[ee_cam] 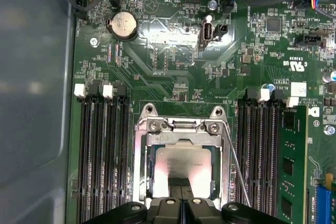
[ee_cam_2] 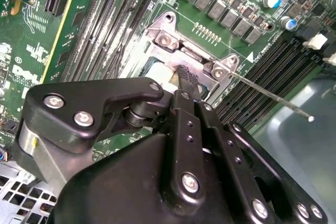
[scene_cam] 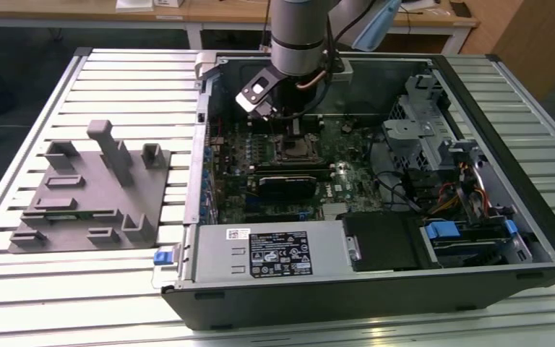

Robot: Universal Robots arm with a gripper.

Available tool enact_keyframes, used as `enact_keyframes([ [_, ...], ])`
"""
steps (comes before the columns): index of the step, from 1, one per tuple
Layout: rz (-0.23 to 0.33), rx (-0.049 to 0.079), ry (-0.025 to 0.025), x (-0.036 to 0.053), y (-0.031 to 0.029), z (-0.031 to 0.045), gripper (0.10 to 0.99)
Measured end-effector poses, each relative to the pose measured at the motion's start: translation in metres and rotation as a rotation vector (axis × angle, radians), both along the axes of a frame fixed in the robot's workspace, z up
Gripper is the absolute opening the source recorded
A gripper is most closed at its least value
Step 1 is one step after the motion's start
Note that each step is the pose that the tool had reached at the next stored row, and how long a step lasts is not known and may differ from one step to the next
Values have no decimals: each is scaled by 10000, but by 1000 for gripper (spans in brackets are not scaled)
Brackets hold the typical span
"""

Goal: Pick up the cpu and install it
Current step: 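Close the cpu cover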

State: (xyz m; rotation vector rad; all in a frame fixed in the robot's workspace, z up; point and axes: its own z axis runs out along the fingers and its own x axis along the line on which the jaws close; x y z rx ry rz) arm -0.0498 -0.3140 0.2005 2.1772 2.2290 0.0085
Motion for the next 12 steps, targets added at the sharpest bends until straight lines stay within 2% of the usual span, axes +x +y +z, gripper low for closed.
enact_keyframes([
  [5,0,0,-1,22,0,15,106],
  [9,1,1,-1,23,0,105,106],
  [12,1,3,0,43,-2,107,106],
])
